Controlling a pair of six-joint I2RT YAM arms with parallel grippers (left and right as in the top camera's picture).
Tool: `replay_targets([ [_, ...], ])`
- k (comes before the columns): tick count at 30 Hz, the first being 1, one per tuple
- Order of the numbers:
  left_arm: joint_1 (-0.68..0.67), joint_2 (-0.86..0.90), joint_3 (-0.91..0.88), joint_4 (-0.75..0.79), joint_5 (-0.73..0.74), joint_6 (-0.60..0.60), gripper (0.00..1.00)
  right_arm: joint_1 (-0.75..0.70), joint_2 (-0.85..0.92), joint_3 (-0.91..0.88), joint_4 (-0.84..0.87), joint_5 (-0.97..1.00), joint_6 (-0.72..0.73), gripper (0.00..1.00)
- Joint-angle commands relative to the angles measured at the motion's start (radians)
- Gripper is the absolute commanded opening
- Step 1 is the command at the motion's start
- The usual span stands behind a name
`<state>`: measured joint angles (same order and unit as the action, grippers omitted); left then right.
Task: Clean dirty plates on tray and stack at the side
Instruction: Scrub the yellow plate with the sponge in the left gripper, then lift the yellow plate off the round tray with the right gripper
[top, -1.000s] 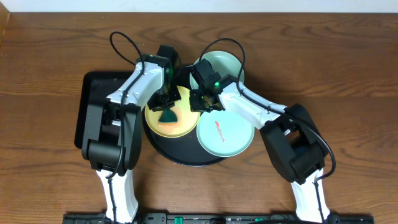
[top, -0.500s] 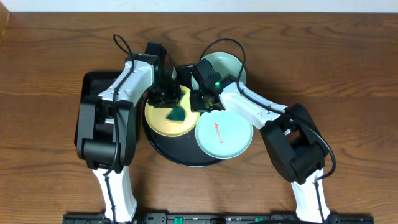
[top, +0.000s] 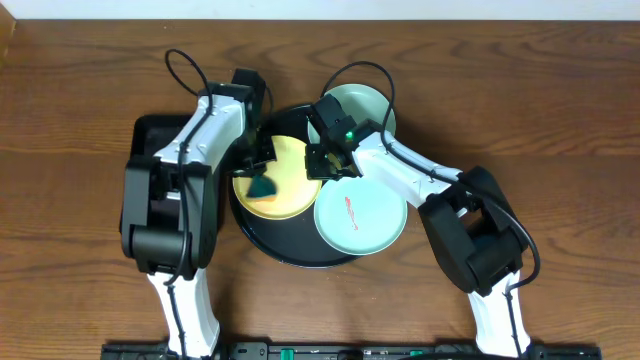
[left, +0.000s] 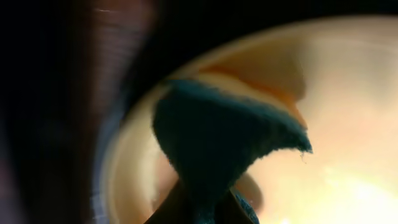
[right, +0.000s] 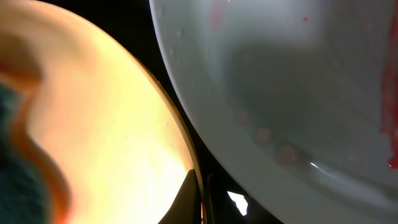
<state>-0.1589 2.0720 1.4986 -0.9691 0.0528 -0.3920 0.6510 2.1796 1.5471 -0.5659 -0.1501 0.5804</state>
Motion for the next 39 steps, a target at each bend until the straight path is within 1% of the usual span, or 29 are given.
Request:
replay_targets([
  [1,0.008,-0.041,0.013,-0.002,-0.203,-0.076,0.07,-0.004,0.03,0.004,-0.006,0.004,-0.002,0.01],
  [6,-0.018,-0.041,0.009,0.0,-0.175,-0.073,0.07,-0.004,0.03,0.004,-0.01,0.004,-0.002,0.01],
  [8,-0.036,-0.041,0.009,0.021,-0.103,-0.002,0.07,-0.004,0.029,0.004,-0.01,0.004,-0.002,0.01],
  [12,-0.074,-0.041,0.009,0.067,0.148,0.207,0.07,-0.004,0.03,0.004,-0.011,0.003,-0.002,0.01],
  [14,-0.087,-0.041,0.009,0.078,0.232,0.271,0.07,-0.005,0.029,0.004,-0.013,0.003,-0.002,0.01],
  [15,-0.092,-0.041,0.009,0.082,0.25,0.29,0.07,-0.005,0.03,0.004,-0.013,0.004,-0.002,0.01],
  [20,-0.069,-0.043,0.024,0.126,0.249,0.282,0.07,-0.005,0.03,0.004,-0.015,0.003,-0.002,0.01],
  [25,0.019,-0.08,0.106,0.101,0.237,0.248,0.07,-0.006,0.03,0.004,-0.024,0.003,-0.002,0.01],
  [29,0.095,-0.161,0.15,0.057,0.142,0.21,0.07,-0.009,0.029,0.004,-0.024,0.003,-0.002,0.01],
  [32,0.149,-0.24,0.153,0.022,0.079,0.207,0.07,-0.009,0.024,0.004,-0.024,-0.001,-0.006,0.01],
  [35,0.203,-0.297,0.153,-0.021,0.062,0.205,0.07,-0.009,0.001,0.016,-0.021,-0.039,-0.066,0.01],
  [39,0.262,-0.319,0.153,-0.069,0.063,0.196,0.08,0.002,-0.068,0.039,-0.032,-0.009,-0.163,0.01],
])
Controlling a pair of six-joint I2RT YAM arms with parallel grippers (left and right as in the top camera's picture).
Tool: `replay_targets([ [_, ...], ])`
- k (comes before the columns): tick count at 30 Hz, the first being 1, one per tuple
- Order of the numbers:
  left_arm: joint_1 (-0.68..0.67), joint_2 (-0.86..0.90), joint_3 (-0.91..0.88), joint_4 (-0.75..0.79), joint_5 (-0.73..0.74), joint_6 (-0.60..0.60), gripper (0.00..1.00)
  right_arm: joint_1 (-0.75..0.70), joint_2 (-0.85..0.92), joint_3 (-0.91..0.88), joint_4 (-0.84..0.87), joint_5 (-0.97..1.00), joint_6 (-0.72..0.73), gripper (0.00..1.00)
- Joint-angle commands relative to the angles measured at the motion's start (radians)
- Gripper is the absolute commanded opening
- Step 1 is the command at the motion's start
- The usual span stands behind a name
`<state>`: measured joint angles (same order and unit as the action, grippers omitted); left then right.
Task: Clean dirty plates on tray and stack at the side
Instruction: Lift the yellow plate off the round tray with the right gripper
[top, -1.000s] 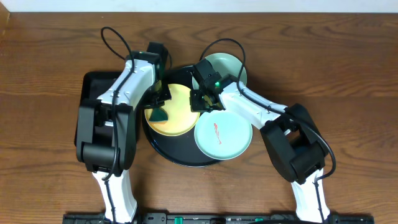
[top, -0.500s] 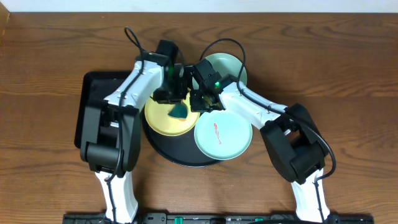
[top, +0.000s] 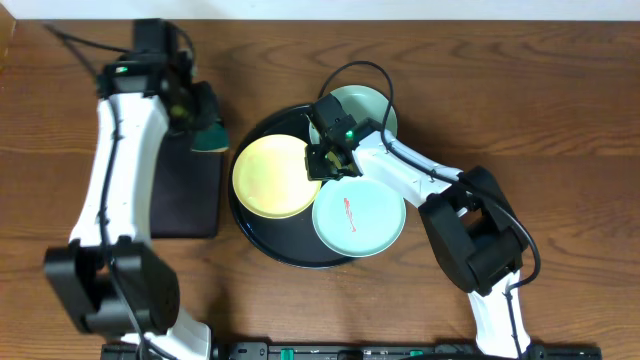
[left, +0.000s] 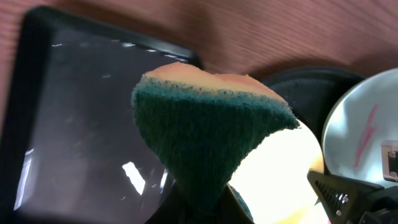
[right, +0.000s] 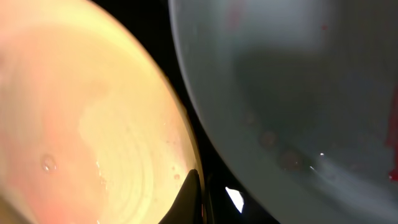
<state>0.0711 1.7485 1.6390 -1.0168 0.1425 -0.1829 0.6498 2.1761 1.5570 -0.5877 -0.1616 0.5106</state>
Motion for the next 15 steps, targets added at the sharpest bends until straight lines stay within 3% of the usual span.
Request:
replay_targets([
  [1,0.043,0.006,0.012,-0.03,-0.027,-0.014,0.07,0.011,-0.086,0.031,-0.013,0.028,-0.115,0.01],
  [6,0.079,0.01,-0.008,-0.042,-0.023,-0.014,0.07,0.067,-0.197,0.032,-0.032,0.213,-0.206,0.01],
  [15,0.079,0.01,-0.055,-0.041,-0.024,-0.013,0.07,0.224,-0.296,0.032,-0.051,0.713,-0.309,0.01],
])
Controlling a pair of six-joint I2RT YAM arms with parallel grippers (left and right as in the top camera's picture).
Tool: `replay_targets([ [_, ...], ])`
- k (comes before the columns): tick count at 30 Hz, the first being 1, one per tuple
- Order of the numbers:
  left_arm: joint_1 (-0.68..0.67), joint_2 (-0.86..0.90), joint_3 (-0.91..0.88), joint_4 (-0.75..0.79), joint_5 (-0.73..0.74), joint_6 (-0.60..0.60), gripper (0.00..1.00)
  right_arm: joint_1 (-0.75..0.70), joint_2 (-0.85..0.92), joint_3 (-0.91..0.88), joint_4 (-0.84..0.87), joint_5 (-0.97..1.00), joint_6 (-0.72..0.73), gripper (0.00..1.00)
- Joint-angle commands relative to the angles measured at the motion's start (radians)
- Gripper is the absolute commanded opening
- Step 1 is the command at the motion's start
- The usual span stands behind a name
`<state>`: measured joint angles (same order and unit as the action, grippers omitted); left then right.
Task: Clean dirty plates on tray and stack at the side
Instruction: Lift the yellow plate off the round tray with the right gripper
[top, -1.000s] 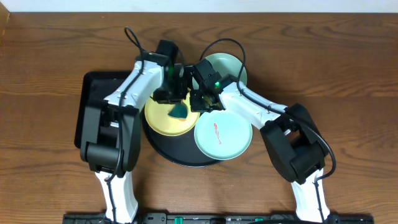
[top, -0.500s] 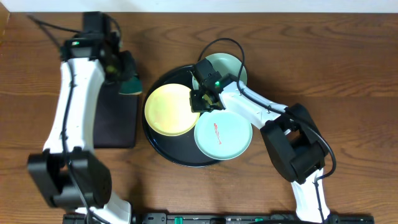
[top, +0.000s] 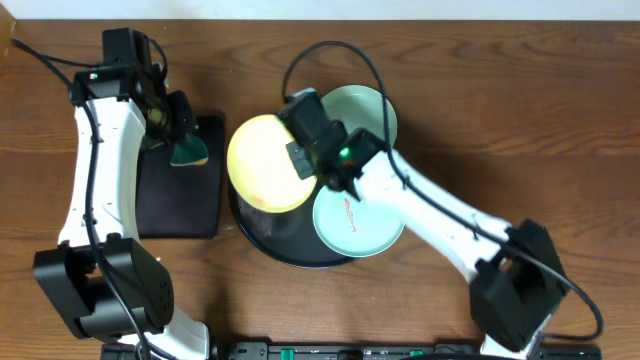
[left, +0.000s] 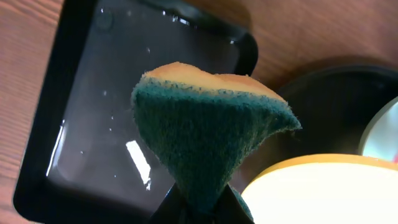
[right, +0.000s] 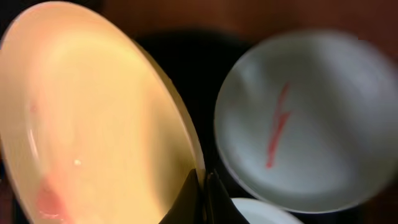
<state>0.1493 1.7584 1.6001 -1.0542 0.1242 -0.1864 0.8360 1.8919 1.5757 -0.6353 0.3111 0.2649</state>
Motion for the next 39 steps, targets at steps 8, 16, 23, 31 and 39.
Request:
replay_targets([
  [8,0.001,0.0,-0.041,0.0,-0.005,-0.01,0.07,0.194,-0.016,0.013,0.0,0.732,-0.064,0.01],
  [16,0.001,0.0,-0.041,0.0,-0.006,-0.01,0.07,0.301,-0.016,0.013,0.019,1.081,-0.064,0.01],
  [23,0.001,0.0,-0.041,0.001,-0.006,-0.01,0.07,0.327,-0.016,0.013,0.045,1.211,-0.083,0.01],
  [31,0.001,0.0,-0.041,0.0,-0.006,-0.01,0.08,0.323,-0.016,0.013,0.035,1.089,-0.087,0.01],
  [39,0.001,0.0,-0.042,0.0,-0.006,-0.01,0.07,0.243,-0.021,0.013,-0.097,0.613,0.073,0.01],
])
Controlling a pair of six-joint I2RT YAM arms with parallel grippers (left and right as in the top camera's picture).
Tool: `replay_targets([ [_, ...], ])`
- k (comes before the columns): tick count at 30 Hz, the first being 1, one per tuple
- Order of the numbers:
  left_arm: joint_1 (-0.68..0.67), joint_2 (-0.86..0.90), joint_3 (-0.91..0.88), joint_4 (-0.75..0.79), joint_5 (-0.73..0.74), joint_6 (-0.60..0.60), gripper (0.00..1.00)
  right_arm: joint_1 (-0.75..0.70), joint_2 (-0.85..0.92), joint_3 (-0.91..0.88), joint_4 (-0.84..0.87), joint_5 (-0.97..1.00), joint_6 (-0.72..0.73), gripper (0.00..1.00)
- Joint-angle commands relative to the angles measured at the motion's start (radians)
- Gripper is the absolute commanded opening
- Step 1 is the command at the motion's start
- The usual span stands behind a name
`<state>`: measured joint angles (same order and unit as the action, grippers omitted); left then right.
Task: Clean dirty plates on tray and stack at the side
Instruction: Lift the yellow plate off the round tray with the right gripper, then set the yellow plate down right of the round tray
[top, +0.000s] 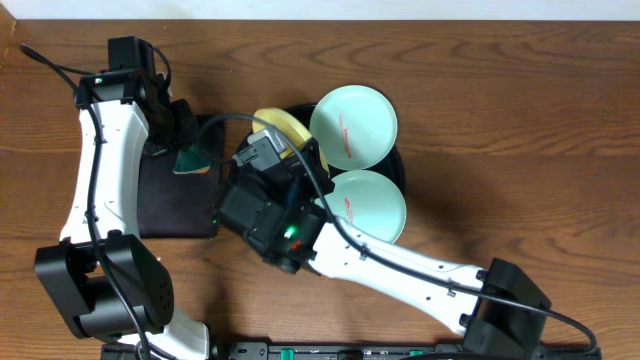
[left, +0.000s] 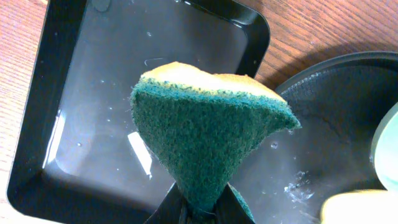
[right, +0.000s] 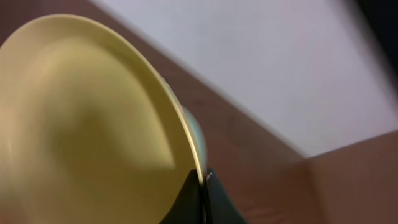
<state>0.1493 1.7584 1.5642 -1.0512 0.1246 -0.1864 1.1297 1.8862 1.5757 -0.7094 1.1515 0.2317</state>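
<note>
My right gripper (right: 203, 178) is shut on the rim of the yellow plate (right: 87, 124), which it holds up off the tray, tipped steeply. In the overhead view only an arc of the yellow plate (top: 281, 127) shows behind the raised right arm. Two pale green plates, each with a red streak, lie on the round black tray (top: 399, 164): one at the back (top: 352, 124), one at the front (top: 367, 205). My left gripper (left: 202, 200) is shut on the green-and-yellow sponge (left: 208, 137), over the right side of the black rectangular tray (left: 93, 118).
The rectangular tray (top: 180, 200) holds a film of water and sits left of the round tray. The right arm's body (top: 270, 215) hangs high over the round tray's left half, hiding it. Bare wooden table lies to the right and at the back.
The yellow plate was lifted low over the round tray's left half; now it is higher and tipped almost on edge. The back green plate is uncovered. The left gripper and sponge barely shifted.
First the sponge was pressed on the yellow plate in the round tray, with the right gripper at the plate's rim. Then the sponge was off beside the rectangular tray and the plate lay wiped. After that the plate was lifted, and now it is held high and tilted.
</note>
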Motion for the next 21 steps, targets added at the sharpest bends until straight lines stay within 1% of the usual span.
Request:
replay_targets([
  [1,0.001,0.0,-0.006,-0.003,-0.006,-0.01,0.07,-0.07,-0.02,0.013,-0.032,-0.299,0.117,0.01],
  [7,0.001,0.0,-0.009,-0.003,-0.006,-0.01,0.07,-0.234,-0.103,0.013,-0.05,-0.751,0.12,0.01],
  [13,0.001,0.0,-0.02,-0.002,-0.006,-0.01,0.07,-0.494,-0.205,0.013,-0.102,-1.154,0.106,0.01],
  [15,0.001,0.0,-0.023,-0.002,-0.006,-0.01,0.07,-0.587,-0.23,0.013,-0.148,-1.214,0.104,0.01],
  [21,0.001,0.0,-0.023,0.001,-0.006,-0.01,0.07,-0.864,-0.254,0.013,-0.311,-1.212,0.086,0.01],
])
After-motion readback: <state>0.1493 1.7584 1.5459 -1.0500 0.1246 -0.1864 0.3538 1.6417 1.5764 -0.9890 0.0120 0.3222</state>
